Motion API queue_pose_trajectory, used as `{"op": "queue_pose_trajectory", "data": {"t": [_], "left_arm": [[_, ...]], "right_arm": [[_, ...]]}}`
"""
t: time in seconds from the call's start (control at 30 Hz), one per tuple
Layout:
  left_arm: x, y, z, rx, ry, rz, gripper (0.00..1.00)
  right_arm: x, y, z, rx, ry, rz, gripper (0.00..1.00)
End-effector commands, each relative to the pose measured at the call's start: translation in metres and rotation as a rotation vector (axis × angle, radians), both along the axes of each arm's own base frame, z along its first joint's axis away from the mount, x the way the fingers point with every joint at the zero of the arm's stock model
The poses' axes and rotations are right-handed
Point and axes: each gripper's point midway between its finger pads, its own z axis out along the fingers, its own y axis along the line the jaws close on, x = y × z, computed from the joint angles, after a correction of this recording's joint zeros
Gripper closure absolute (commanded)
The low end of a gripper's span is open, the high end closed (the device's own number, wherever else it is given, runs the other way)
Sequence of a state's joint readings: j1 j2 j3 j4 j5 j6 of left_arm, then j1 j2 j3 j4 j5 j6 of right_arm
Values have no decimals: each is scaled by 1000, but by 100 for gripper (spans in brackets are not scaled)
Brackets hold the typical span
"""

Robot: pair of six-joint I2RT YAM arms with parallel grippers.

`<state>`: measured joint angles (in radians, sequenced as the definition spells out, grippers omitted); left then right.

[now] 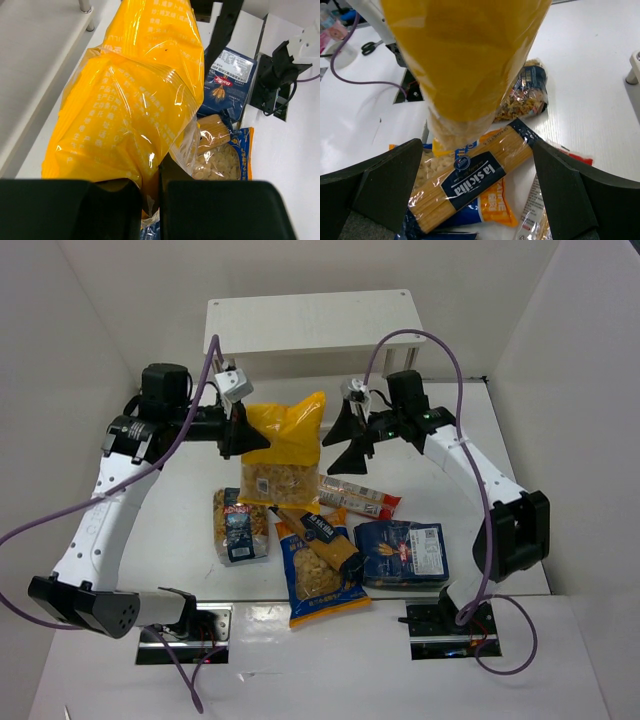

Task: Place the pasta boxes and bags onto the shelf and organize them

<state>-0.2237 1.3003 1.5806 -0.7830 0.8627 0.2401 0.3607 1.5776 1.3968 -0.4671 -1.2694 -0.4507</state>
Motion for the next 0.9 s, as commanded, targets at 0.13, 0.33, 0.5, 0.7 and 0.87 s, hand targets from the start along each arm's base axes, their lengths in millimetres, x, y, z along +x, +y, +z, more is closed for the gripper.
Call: {"op": "queue_pose_trajectory", "data": {"t": [0.13,0.33,0.5,0.7,0.87], "left_arm": [[-2,-12,56,-118,-147,-74,100],[11,-10,61,-129,-134,-3,100],[28,-8,65,-143,-123,67,100],[35,-8,67,-165,-100,105,100],[40,-9,64,-165,-98,105,100]], "right_arm": [[-3,28,38,77,-30,119,1],[-17,44,36,78,-6,178,1],[-18,48,39,84,14,191,1],[-15,56,39,86,79,220,1],[-20,64,47,91,107,260,5]]}}
